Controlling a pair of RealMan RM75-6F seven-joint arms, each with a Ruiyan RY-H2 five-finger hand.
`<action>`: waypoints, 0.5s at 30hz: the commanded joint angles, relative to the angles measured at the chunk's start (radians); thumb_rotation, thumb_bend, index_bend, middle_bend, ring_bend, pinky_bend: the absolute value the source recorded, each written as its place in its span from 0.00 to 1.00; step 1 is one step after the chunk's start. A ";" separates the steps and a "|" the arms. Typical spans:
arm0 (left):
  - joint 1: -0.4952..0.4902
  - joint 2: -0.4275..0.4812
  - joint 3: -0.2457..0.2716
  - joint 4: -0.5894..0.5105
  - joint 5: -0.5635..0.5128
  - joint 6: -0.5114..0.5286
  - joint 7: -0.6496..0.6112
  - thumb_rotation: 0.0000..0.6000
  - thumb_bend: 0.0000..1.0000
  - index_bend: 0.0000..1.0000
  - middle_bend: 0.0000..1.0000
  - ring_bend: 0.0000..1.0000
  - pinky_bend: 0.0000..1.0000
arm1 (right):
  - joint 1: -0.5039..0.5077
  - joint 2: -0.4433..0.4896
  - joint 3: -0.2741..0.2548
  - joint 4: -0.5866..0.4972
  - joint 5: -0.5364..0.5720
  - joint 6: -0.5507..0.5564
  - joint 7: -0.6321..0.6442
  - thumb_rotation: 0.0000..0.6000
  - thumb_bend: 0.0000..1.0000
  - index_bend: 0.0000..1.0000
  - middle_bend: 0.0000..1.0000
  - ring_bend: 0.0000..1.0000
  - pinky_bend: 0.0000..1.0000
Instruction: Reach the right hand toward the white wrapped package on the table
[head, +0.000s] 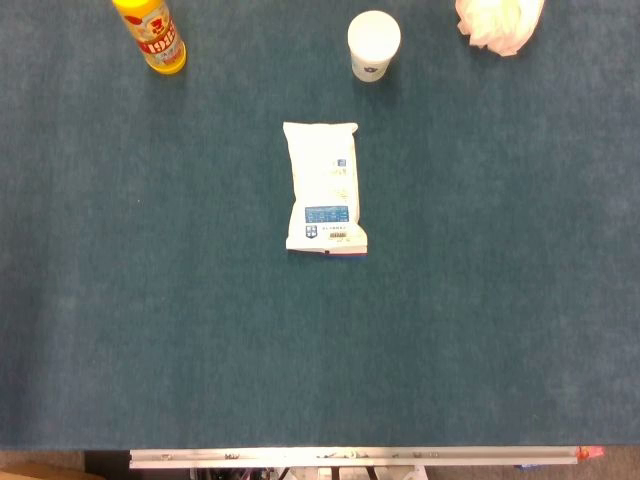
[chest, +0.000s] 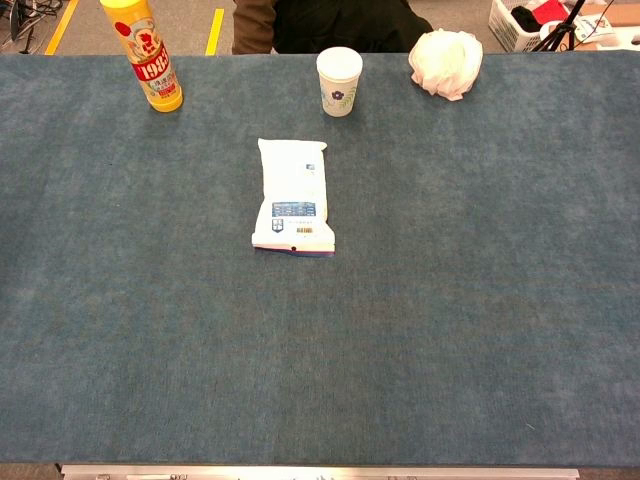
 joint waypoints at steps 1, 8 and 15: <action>-0.001 -0.001 -0.002 0.000 -0.002 -0.001 0.001 1.00 0.47 0.23 0.20 0.11 0.06 | 0.002 -0.002 0.002 0.003 0.002 -0.003 -0.001 1.00 0.21 0.00 0.21 0.09 0.15; -0.002 -0.009 -0.005 0.004 0.014 0.012 -0.007 1.00 0.47 0.23 0.22 0.13 0.07 | 0.018 -0.019 0.004 0.022 -0.020 -0.009 0.043 1.00 0.21 0.00 0.22 0.09 0.15; -0.002 -0.011 -0.009 0.000 0.013 0.015 -0.016 1.00 0.47 0.23 0.23 0.14 0.07 | 0.063 -0.048 0.004 0.047 -0.109 -0.008 0.151 1.00 0.21 0.00 0.29 0.16 0.21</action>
